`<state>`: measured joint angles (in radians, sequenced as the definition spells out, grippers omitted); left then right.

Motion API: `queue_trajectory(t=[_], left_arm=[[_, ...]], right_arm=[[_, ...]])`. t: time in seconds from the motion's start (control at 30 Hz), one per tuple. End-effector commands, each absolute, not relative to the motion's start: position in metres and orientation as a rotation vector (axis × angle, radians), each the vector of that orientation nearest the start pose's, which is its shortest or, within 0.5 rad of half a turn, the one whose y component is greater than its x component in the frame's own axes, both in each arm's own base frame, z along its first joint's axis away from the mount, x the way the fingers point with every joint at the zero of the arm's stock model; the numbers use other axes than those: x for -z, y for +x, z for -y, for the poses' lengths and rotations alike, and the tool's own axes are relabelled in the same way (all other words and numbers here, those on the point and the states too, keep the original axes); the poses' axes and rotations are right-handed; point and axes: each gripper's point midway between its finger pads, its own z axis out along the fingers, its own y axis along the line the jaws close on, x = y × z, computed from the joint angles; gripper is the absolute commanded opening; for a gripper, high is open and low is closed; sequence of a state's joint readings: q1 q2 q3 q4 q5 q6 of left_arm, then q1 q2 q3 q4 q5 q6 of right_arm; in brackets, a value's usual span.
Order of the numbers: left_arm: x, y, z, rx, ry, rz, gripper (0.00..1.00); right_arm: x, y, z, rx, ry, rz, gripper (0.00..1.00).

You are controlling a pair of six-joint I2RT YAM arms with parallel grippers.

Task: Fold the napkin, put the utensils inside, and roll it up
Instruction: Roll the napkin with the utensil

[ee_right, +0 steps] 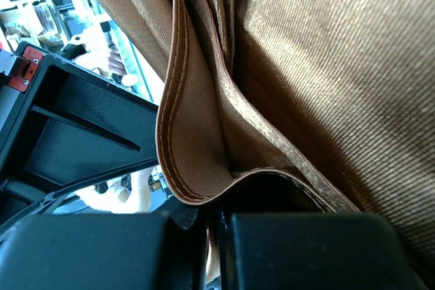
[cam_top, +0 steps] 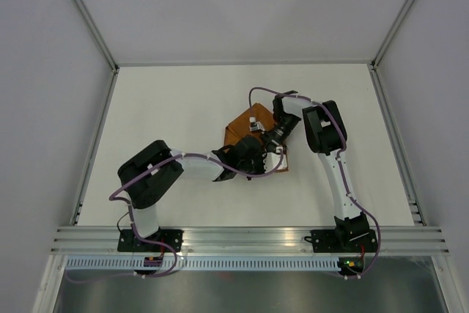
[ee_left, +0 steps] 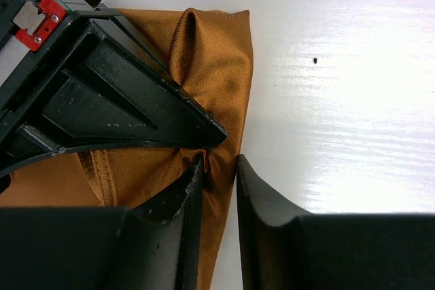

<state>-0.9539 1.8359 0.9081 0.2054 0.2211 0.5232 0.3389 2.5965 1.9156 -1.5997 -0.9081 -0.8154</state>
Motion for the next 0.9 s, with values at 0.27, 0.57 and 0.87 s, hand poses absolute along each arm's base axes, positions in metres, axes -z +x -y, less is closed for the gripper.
queue_trajectory(t=[0.27, 0.57, 0.87], left_arm=[[0.057, 0.183, 0.33, 0.676, 1.842, -2.023, 0.02], [0.049, 0.183, 0.332, 0.766, 1.814, -2.068, 0.02], [0.038, 0.182, 0.337, 0.892, 1.774, -2.124, 0.02]], right_arm=[[0.03, 0.305, -0.203, -1.31, -1.41, -2.706, 0.25], [-0.026, 0.364, -0.203, -1.153, -1.146, -2.599, 0.59], [-0.088, 0.44, -0.137, -1.075, -0.652, -2.445, 0.57]])
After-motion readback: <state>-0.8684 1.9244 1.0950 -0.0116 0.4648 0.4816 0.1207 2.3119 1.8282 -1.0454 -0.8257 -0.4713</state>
